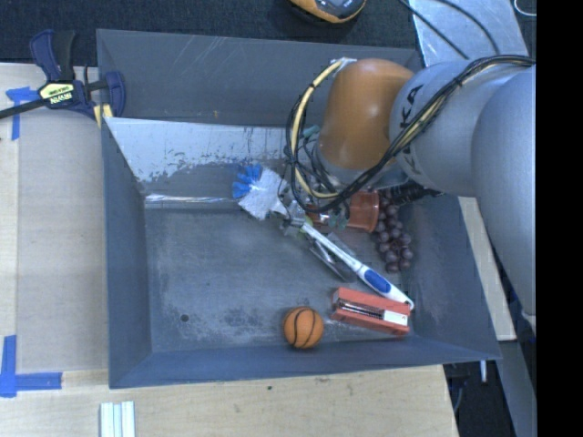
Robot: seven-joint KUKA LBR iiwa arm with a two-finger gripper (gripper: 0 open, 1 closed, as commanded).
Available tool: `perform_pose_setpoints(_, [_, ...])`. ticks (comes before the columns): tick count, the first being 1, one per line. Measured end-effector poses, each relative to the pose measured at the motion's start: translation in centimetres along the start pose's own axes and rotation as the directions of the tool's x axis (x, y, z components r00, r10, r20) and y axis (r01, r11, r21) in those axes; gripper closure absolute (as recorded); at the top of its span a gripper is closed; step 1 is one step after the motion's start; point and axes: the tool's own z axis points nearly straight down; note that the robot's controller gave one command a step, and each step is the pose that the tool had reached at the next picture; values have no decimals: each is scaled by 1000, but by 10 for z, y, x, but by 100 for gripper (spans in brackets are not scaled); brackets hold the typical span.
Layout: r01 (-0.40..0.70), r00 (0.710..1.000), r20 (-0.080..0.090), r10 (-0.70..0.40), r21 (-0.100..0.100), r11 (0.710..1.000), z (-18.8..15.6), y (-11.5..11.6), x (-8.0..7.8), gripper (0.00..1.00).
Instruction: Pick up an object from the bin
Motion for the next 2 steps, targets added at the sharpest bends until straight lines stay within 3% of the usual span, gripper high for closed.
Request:
perform_pose_setpoints(1, [1,1000,-8,-1,3,1000,-72,0,0,100])
perform_pose_setpoints(2, [-8,1000,0,8,0,1000,-106,-5,-1,100])
